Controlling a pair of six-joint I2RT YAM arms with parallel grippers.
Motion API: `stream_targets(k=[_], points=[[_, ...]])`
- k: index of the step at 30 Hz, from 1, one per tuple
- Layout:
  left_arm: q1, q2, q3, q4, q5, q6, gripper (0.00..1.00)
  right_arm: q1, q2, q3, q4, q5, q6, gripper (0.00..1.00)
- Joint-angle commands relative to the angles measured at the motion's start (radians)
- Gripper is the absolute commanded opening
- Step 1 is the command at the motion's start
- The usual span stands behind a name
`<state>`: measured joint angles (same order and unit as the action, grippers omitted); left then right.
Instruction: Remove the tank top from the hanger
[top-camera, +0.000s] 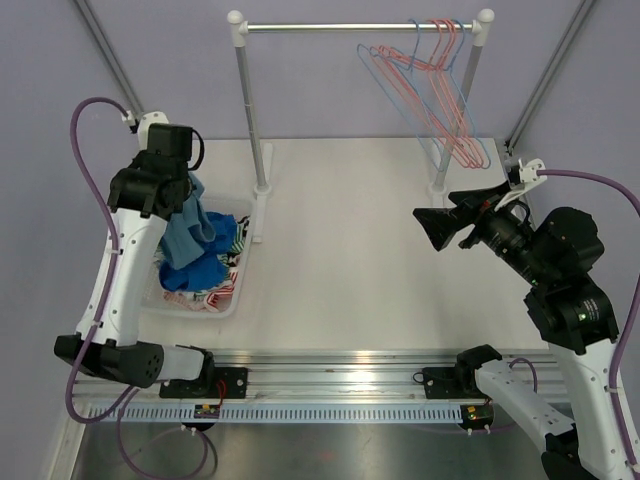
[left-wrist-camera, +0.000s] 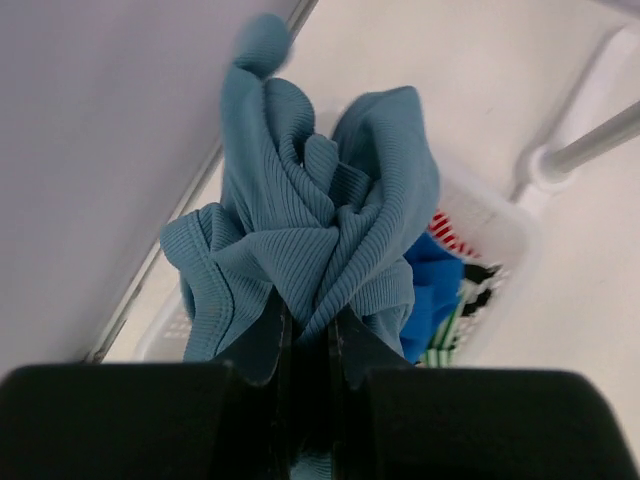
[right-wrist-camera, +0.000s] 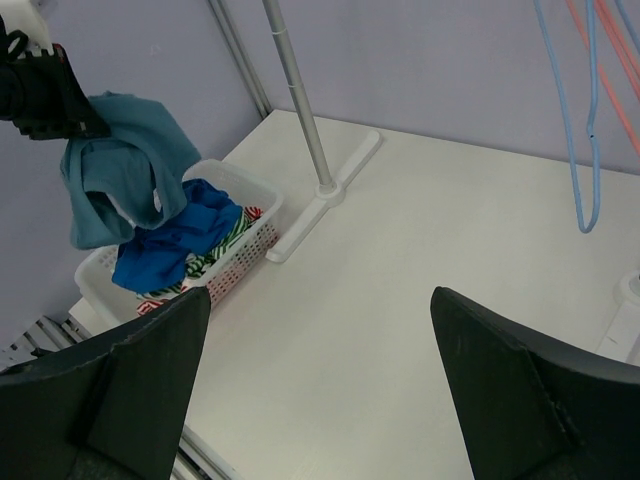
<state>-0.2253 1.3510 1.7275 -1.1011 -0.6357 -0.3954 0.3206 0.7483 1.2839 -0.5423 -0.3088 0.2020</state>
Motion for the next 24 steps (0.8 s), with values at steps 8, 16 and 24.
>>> stream_targets(k=[8, 16, 24], points=[[0.172, 0.095, -0.322, 0.133, 0.307, 0.133, 0.00, 0.002, -0.017, -0.031, 0.111, -0.052, -0.007, 0.99], [0.204, 0.431, -0.416, 0.178, 0.426, 0.151, 0.00, 0.002, -0.040, -0.070, 0.147, -0.062, 0.014, 0.99], [0.196, 0.662, -0.453, 0.221, 0.450, 0.119, 0.00, 0.003, -0.078, -0.121, 0.196, -0.082, 0.042, 1.00]])
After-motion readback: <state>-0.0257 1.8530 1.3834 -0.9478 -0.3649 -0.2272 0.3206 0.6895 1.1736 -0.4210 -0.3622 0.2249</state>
